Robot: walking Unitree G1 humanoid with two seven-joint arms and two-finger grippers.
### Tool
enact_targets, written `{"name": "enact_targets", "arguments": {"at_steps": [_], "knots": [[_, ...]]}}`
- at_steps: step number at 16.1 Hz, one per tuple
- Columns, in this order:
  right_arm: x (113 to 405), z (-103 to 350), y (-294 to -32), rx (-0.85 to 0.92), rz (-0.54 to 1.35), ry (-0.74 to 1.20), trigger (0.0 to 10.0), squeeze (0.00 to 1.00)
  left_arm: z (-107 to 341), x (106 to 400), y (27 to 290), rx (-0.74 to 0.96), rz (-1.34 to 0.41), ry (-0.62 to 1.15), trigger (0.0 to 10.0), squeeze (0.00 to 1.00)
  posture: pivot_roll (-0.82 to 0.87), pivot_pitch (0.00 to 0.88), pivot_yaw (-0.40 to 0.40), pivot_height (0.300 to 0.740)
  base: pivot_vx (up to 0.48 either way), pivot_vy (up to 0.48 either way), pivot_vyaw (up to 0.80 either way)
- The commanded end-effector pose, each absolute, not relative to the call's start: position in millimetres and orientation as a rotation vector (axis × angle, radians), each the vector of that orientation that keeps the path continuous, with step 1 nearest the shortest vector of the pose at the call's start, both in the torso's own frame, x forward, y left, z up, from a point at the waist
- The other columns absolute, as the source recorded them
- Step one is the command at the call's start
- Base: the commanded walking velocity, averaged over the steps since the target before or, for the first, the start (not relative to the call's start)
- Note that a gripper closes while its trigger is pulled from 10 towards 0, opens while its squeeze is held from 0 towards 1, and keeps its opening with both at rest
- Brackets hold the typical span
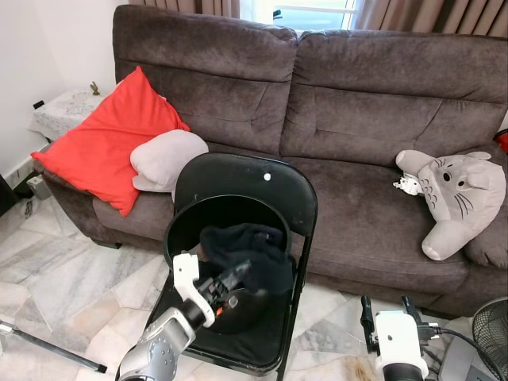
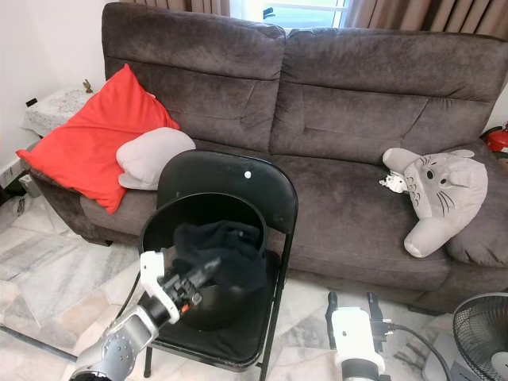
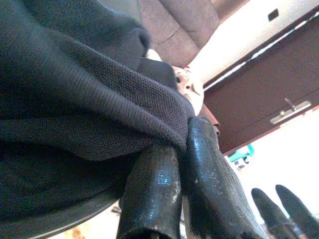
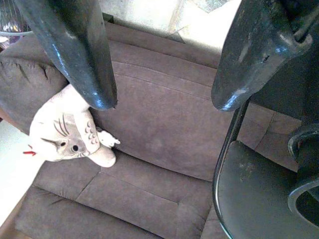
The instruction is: Hang hanger
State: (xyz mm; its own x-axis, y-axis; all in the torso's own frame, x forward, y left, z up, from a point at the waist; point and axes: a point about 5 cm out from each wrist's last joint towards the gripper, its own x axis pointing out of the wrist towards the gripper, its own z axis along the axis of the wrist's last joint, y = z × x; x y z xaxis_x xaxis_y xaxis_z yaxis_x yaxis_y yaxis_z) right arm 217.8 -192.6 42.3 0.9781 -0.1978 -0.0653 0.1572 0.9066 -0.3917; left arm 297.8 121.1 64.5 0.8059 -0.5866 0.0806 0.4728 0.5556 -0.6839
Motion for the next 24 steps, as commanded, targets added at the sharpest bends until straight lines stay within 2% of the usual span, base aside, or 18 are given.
{"name": "enact_targets", "arguments": {"at_steps": [1,5,9,12,16,18,19,20,24], "knots": [[217,40,-192,-0.391,-0.18,0.11,10.0,0.0,75,299,123,-0.779,-0.63,0.126,0.0,0.0,-0.06,0.021,0.002,0.74,0.0,0.0,0.0],[218,40,-190,-0.39,-0.178,0.105,10.0,0.0,105,306,121,-0.821,-0.649,0.034,0.0,0.0,-0.06,0.011,0.007,0.74,0.0,0.0,0.0],[225,48,-186,-0.415,-0.155,0.066,10.0,0.0,133,312,108,-0.839,-0.704,-0.032,0.0,0.0,-0.07,0.016,0.014,0.74,0.0,0.0,0.0],[224,47,-186,-0.411,-0.162,0.07,10.0,0.0,162,325,102,-0.809,-0.662,-0.122,0.0,0.0,-0.06,0.019,0.02,0.74,0.0,0.0,0.0],[224,47,-186,-0.411,-0.162,0.07,10.0,0.0,162,325,102,-0.809,-0.662,-0.122,0.0,0.0,-0.06,0.019,0.02,0.74,0.0,0.0,0.0],[224,45,-188,-0.366,-0.2,0.086,10.0,0.0,201,339,114,-0.629,-0.52,-0.267,0.0,0.0,-0.06,0.025,0.028,0.74,0.0,0.0,0.0],[224,45,-188,-0.355,-0.206,0.09,10.0,0.0,206,339,113,-0.6,-0.517,-0.276,0.0,0.0,-0.06,0.025,0.028,0.74,0.0,0.0,0.0],[224,45,-188,-0.355,-0.206,0.09,10.0,0.0,202,336,108,-0.567,-0.541,-0.252,9.8,0.0,-0.06,0.025,0.028,0.74,0.0,0.0,0.0],[227,49,-184,-0.353,-0.18,0.073,10.0,0.0,188,326,91,-0.582,-0.586,-0.184,10.0,0.0,-0.06,0.033,0.03,0.74,0.0,0.0,0.0]]}}
